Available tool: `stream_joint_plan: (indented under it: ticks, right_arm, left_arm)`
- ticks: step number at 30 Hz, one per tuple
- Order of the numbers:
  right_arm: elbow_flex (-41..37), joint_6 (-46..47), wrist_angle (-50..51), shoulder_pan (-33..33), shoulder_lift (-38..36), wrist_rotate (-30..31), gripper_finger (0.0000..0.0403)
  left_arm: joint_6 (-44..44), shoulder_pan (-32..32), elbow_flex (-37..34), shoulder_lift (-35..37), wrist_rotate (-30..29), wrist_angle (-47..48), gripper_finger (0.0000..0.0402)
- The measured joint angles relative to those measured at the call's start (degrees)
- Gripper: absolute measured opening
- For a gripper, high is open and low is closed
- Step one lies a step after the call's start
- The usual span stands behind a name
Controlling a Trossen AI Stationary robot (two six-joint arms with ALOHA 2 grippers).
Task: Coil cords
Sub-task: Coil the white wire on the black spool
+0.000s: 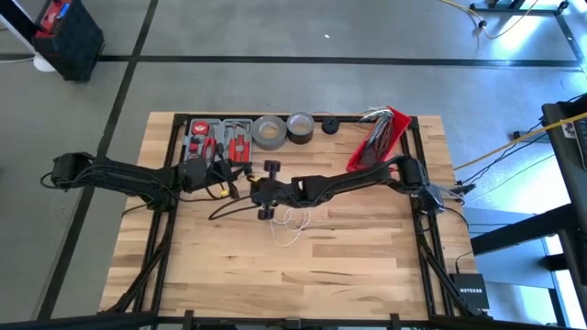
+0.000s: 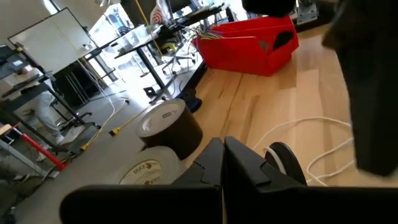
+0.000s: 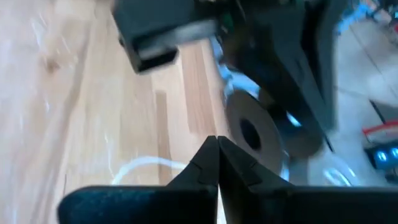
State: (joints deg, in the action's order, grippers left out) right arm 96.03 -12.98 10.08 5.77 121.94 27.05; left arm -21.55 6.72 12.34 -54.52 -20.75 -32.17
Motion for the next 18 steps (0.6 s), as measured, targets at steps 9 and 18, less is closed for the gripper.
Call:
stream_joint_plan:
  ticks: [9,18]
  right_arm:
    - [-0.4,20.5,18.2,0.1,-5.4,6.7,0.0028]
    - [-14.6,14.4,-0.5,-6.5,-4.6,-1.1,0.0142]
  left_arm:
    - [1.4,0.0,0.0,0.0,0.0,-0.3,0.0]
    - [1.6,0.0,0.0,0.0,0.0,-0.6,0.0]
